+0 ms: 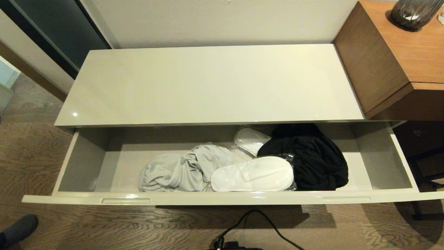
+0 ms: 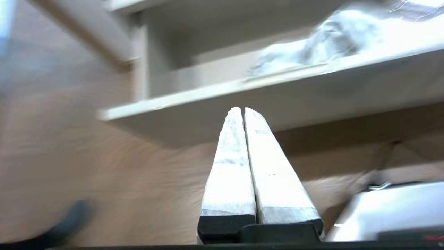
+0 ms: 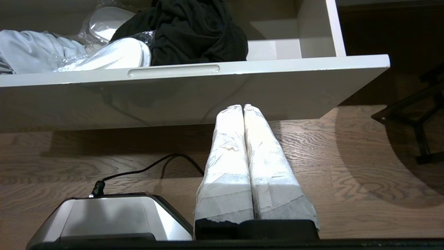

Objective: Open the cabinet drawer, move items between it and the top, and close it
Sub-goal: Take out the T-shirt from the drawer

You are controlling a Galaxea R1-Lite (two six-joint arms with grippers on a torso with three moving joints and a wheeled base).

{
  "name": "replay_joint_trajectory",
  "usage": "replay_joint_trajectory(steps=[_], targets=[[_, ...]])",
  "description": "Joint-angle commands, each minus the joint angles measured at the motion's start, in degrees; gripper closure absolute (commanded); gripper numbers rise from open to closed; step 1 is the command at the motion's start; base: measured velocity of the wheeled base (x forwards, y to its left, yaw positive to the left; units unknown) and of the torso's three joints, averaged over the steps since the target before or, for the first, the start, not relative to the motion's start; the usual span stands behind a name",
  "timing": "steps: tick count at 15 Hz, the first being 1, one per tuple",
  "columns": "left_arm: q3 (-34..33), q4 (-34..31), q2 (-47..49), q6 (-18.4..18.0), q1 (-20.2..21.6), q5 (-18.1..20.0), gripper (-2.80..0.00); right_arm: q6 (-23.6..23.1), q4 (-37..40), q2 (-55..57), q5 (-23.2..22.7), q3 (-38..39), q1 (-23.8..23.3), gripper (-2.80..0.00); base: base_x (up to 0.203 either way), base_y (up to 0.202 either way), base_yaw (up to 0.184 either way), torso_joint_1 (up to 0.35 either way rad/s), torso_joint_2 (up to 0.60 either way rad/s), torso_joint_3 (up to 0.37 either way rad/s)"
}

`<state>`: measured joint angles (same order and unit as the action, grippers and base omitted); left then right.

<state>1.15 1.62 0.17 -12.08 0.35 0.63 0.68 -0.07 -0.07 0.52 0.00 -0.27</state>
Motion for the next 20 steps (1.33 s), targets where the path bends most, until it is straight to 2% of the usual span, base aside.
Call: replay_joint_trajectory(steps=[1,8,20], targets=[[-1.15,-2.41,-0.08,5.13,0.00,1.66,0.00,0.02,-0.01,0.07,0.00,0.18,0.00,0.00,0.000,0.000,0.000,0.000,0.00,0.000],[-1.15,-2.50,-0.08,6.19,0.00,1.66,0.00,0.02,-0.01,0.07,0.00,0.18,0.00,0.00,0.000,0.000,0.000,0.000,0.00,0.000],[-1.15,-2.33,-0.08,4.34,0.00,1.31,0.00,0.02,-0.19,0.07,0.00,0.18,0.00,0.00,0.000,0.000,0.000,0.000,0.00,0.000]])
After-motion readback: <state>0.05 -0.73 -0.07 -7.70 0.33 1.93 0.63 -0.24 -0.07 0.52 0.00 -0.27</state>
